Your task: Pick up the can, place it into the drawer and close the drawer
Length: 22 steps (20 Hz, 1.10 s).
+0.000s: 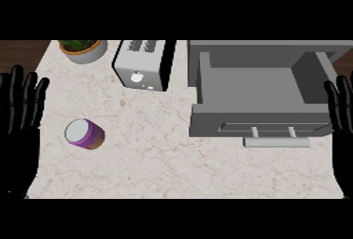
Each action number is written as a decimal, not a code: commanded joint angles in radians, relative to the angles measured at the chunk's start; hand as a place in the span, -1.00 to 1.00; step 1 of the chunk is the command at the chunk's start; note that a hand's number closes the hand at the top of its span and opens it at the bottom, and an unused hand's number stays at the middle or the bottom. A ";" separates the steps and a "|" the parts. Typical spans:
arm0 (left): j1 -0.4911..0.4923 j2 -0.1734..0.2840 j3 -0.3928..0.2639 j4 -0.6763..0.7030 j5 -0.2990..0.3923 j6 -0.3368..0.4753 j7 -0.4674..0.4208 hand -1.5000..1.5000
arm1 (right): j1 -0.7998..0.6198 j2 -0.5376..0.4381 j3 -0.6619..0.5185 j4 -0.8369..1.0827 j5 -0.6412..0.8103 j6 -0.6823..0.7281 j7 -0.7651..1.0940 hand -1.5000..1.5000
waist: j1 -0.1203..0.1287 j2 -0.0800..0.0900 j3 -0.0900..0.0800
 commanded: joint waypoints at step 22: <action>0.139 0.200 0.140 0.024 0.446 -0.398 0.299 -1.00 | 0.131 0.005 -0.047 0.054 -0.023 0.036 0.187 -1.00 | 0.003 -0.029 0.005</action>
